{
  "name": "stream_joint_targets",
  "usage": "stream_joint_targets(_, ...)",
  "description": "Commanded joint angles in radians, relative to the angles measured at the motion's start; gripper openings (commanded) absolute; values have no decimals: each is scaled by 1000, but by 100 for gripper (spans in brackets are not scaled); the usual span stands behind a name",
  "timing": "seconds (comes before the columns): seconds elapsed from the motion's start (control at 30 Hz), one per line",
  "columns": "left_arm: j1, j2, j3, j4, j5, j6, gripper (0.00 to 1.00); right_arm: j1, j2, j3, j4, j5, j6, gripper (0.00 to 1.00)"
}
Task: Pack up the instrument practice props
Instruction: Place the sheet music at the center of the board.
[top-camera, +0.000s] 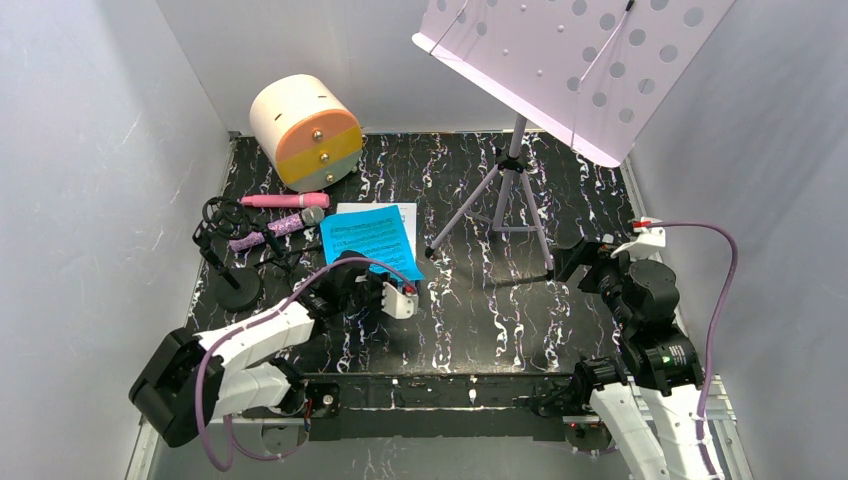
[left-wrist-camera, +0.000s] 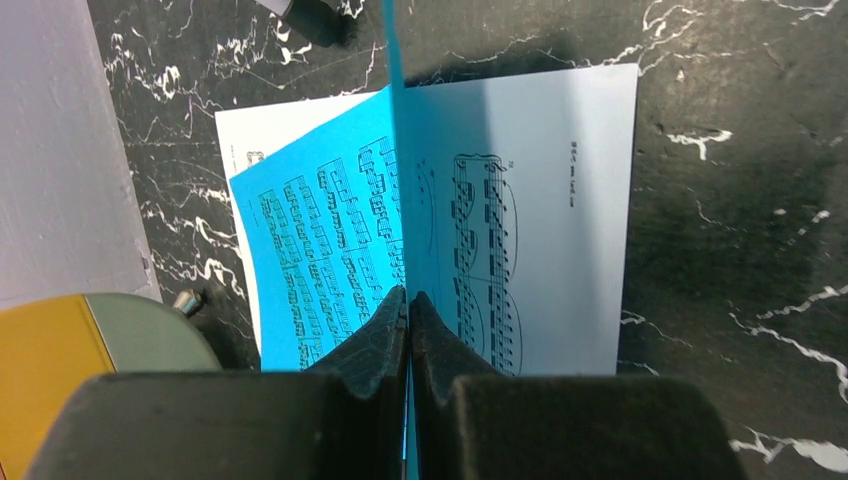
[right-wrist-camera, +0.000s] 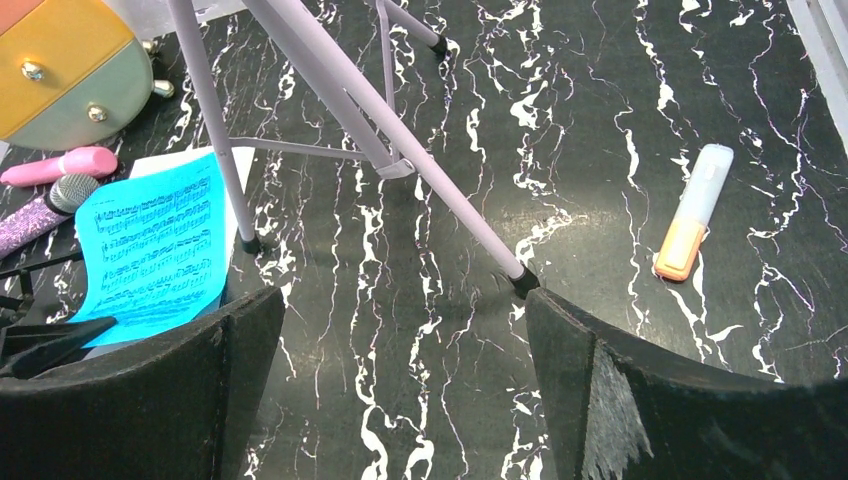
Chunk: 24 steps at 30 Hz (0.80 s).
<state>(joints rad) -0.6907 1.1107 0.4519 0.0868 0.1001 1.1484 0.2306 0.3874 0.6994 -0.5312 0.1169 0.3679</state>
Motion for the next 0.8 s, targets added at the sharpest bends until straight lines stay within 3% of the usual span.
stream_joint_targets(0.0, -10, 42, 5, 129, 3, 48, 0, 5, -13, -7, 38, 0, 3, 99)
stream_joint_targets(0.37, -123, -33, -11, 54, 31, 0, 0, 4, -4, -11, 46, 8, 2, 99)
stream_joint_targets(0.63, -124, -36, -14, 27, -127, 24, 0, 4, 16, -14, 60, -14, 6, 99)
stream_joint_targets(0.77, -87, -12, -11, 29, -134, 48, 0, 4, 8, -15, 54, -9, 2, 99)
